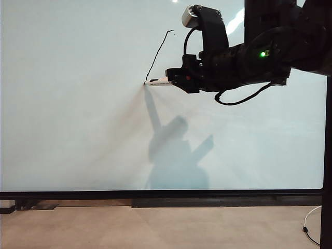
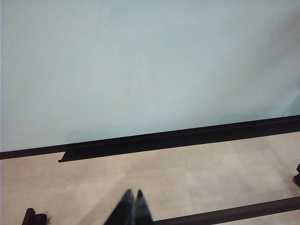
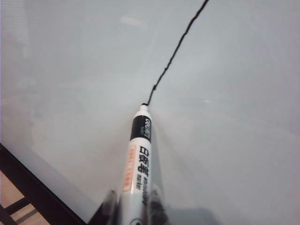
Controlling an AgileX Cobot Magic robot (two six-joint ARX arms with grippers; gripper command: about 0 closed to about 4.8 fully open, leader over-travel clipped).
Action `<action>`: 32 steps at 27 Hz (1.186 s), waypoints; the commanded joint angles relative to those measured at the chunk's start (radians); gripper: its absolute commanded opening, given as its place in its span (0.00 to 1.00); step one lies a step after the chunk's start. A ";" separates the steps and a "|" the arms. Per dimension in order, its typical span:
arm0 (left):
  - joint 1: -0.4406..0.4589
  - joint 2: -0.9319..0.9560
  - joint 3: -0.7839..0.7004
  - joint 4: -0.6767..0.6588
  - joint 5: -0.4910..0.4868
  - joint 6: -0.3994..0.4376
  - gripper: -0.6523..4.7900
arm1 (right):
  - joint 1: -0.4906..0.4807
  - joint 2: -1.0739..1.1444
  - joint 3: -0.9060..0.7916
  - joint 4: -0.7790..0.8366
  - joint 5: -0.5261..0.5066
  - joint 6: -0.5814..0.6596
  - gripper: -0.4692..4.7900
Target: Pick up the pen on the shelf to the right of the whiteboard and draw a triangle.
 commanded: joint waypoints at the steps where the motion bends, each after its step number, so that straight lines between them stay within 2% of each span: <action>1: 0.000 0.000 0.003 0.005 0.003 0.001 0.11 | 0.010 0.027 0.032 0.024 -0.020 0.014 0.08; 17: 0.000 0.000 0.004 0.005 0.003 0.001 0.11 | 0.060 0.121 0.072 0.024 -0.016 0.024 0.08; 32: 0.000 0.000 0.003 0.005 0.003 0.001 0.11 | 0.056 0.121 0.072 0.032 0.012 0.021 0.08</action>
